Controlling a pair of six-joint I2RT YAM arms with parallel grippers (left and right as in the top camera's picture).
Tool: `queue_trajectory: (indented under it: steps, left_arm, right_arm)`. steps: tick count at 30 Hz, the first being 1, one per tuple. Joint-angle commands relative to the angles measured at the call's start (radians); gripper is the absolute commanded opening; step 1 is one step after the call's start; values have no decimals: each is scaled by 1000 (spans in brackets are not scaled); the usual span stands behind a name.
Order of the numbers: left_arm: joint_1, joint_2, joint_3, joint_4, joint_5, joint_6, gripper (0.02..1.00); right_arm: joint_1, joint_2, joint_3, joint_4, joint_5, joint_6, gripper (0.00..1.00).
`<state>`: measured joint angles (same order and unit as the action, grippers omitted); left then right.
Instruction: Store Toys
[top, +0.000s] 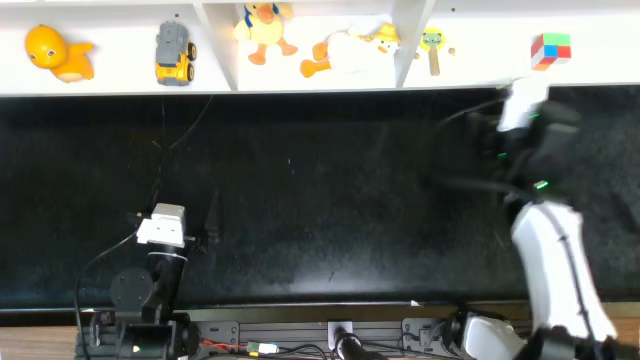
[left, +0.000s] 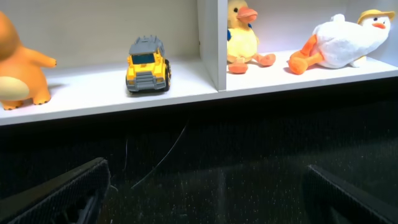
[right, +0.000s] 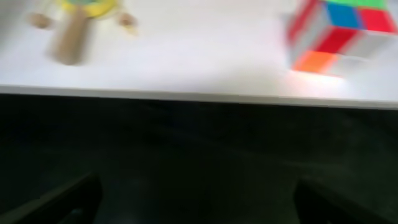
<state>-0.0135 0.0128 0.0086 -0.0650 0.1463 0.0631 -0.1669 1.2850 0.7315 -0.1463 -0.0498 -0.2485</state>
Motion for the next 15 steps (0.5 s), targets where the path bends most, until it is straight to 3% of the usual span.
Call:
queue_trajectory:
  steps: [1, 5, 9, 15]
  left_arm:
    - [-5, -11, -1, -5, 10, 15, 998]
    - [-5, -11, -1, -4, 10, 16, 998]
    - [-5, -11, -1, -5, 10, 16, 998]
    - [-5, -11, -1, -4, 10, 16, 998]
  right_arm:
    - [160, -156, -152, 39, 158, 83, 998]
    - [248, -342, -320, 59, 150, 183, 996]
    - [252, -558, -444, 58, 106, 277, 998]
    - [253, -822, -575, 70, 91, 279, 996]
